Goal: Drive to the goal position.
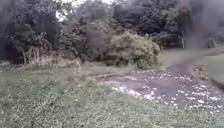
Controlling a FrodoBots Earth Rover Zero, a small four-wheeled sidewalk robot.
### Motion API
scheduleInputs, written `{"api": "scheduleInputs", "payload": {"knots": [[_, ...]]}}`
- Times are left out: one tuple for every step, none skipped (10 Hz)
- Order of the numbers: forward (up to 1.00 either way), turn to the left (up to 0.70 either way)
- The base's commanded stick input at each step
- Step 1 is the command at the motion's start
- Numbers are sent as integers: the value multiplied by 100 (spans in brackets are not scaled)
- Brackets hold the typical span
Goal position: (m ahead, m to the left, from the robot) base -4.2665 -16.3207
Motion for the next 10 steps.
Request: {"api": "scheduleInputs", "payload": {"knots": [[0,-45],[0,-45],[0,-45],[0,-45],[0,-45],[5,-37],[17,-17],[45,0],[45,0],[45,0]]}}
